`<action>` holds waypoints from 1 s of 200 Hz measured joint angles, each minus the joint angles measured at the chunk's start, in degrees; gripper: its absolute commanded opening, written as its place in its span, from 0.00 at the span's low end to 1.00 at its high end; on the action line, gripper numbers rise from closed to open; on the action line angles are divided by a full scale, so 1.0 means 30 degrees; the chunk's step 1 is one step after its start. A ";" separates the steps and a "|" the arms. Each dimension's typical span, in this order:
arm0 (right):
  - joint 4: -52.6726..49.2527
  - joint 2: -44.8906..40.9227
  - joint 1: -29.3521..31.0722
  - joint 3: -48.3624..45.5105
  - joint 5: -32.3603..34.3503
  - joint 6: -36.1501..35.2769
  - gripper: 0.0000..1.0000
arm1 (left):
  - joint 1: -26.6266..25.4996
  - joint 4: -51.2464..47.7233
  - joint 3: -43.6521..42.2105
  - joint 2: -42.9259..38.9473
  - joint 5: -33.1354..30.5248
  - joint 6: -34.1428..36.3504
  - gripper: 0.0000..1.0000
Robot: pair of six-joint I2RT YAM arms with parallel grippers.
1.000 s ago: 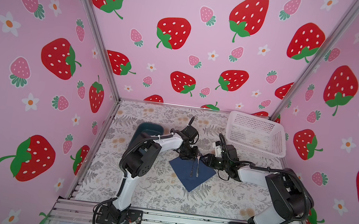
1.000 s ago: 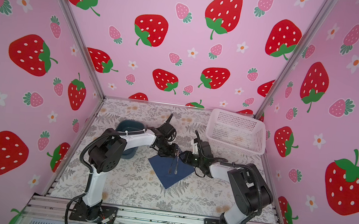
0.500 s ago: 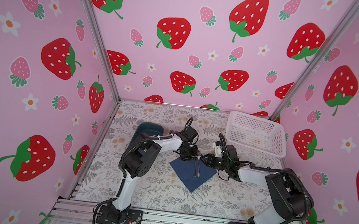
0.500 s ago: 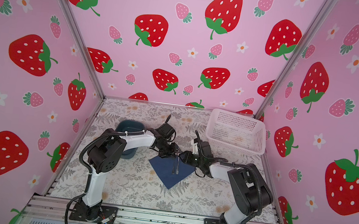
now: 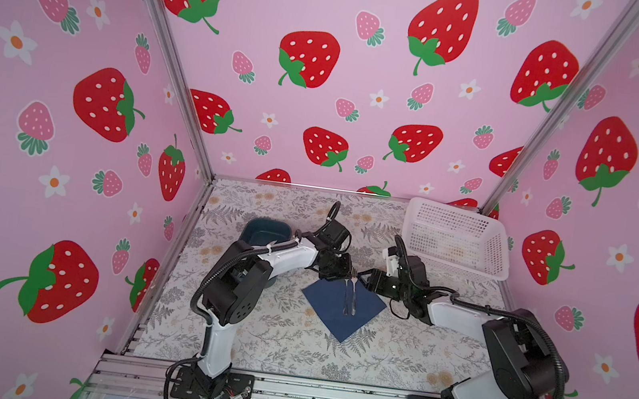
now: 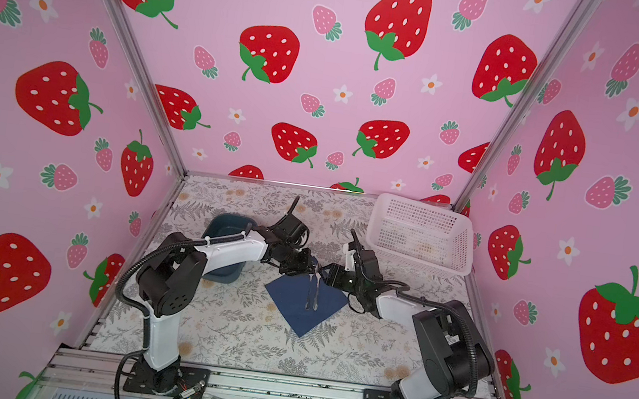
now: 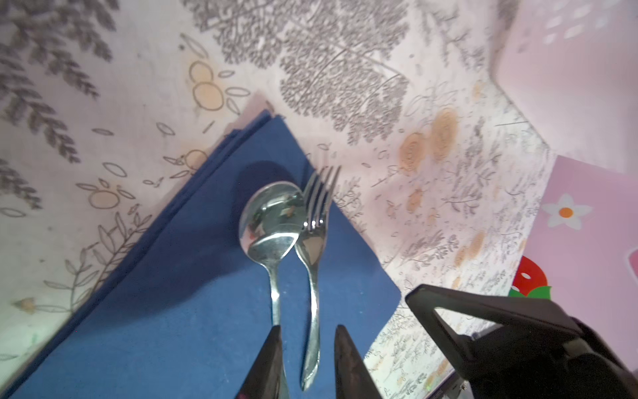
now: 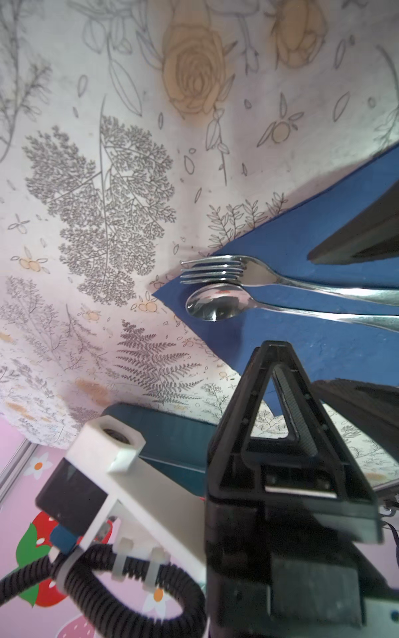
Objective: Place the utensils on the paper napkin and roll it up
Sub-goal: 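Move the left gripper over the teal tray and lower onto the knife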
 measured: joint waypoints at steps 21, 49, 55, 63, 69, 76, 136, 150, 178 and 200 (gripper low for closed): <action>0.0117 -0.0714 0.0022 0.0000 0.0168 -0.0277 0.64 | 0.0022 0.0335 -0.0656 -0.1355 -0.0838 0.0401 0.27; 0.0678 -0.1311 0.0109 0.0015 -0.0036 -0.0750 0.65 | 0.0437 0.0182 -0.1603 -0.3519 -0.2412 0.1209 0.28; 0.0874 -0.1355 0.0204 0.0087 -0.0226 -0.0882 0.66 | 0.0670 0.0080 -0.1763 -0.3971 -0.2820 0.1428 0.28; 0.1013 -0.1341 0.0408 0.0270 -0.0444 -0.1042 0.67 | 0.1188 -0.0044 -0.1996 -0.4619 -0.3271 0.1719 0.30; 0.0984 -0.1282 0.0707 0.0525 -0.0590 -0.1217 0.67 | 0.1552 -0.0087 -0.2157 -0.5020 -0.3534 0.1960 0.31; 0.0984 -0.1166 0.1107 0.0918 -0.0729 -0.1486 0.69 | 0.2251 -0.0168 -0.2426 -0.5523 -0.3891 0.2251 0.33; -0.1617 0.2856 0.7344 0.8903 0.0947 -0.5901 0.78 | 0.9683 -0.2820 -0.2973 -0.6142 -0.3359 0.5719 0.45; -0.2288 0.3701 0.7876 0.9755 0.1581 -0.6710 0.80 | 1.1111 -0.3956 -0.2601 -0.5326 -0.2732 0.6652 0.45; -0.3526 0.4896 0.8167 1.0783 0.2521 -0.7657 0.83 | 1.2866 -0.6062 -0.1698 -0.3519 -0.2120 0.8174 0.48; -0.4087 0.5304 0.8174 1.1169 0.2980 -0.8036 0.86 | 1.3100 -0.7577 -0.0634 -0.2324 -0.2237 0.8990 0.48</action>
